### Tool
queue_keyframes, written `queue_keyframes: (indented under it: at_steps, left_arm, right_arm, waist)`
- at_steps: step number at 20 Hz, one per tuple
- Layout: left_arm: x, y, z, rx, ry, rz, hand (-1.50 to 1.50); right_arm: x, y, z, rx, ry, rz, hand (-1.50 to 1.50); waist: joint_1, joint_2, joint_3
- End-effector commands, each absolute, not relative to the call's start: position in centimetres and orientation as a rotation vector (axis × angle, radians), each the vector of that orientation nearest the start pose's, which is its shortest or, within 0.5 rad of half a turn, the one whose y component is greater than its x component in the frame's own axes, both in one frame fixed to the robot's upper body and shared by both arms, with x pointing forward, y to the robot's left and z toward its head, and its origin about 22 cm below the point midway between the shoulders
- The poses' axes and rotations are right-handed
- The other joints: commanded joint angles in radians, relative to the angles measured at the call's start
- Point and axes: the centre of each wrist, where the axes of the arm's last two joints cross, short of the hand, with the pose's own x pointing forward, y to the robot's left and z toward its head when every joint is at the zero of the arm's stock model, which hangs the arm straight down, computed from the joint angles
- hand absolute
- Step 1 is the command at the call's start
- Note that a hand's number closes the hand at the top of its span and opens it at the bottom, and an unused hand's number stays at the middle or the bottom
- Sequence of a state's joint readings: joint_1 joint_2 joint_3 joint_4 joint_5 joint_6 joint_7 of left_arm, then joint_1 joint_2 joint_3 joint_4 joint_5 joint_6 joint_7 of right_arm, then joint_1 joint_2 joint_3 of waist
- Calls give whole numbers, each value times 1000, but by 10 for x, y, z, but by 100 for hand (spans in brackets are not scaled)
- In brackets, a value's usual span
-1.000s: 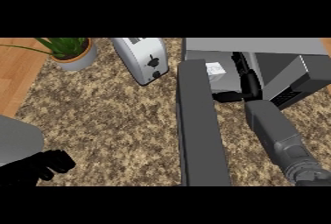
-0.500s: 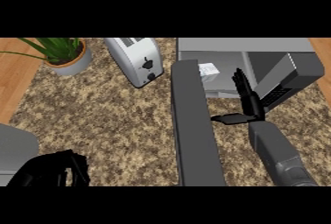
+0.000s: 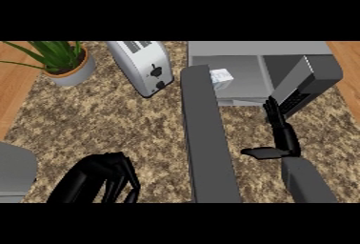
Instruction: Pick up the milk, place it into the microwave and close the microwave
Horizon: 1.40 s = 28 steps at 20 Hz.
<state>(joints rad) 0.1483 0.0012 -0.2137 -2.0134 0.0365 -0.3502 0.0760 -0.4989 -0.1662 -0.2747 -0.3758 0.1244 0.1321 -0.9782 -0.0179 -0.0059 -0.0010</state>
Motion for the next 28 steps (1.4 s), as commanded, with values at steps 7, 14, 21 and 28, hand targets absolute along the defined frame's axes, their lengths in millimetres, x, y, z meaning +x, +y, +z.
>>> queue_keyframes:
  at_steps: [7,14,21,28]
  left_arm:
    - [239,123,45,-431,-1744,-581,150]
    - [259,90,-6,-378,-1638,-761,150]
    - [247,61,-59,-261,-1732,-769,150]
    - [263,47,-58,-255,-1775,-676,150]
  right_arm:
    - [228,-328,-131,20,-1828,138,-150]
    - [206,-352,-105,28,-1890,146,-150]
    - [202,-374,-75,97,-1974,207,-150]
    - [211,-355,-39,240,-2032,216,-150]
  waist:
    - [-21,0,-2]
    - [-29,4,-2]
    - [-50,13,-2]
    - [-91,20,-5]
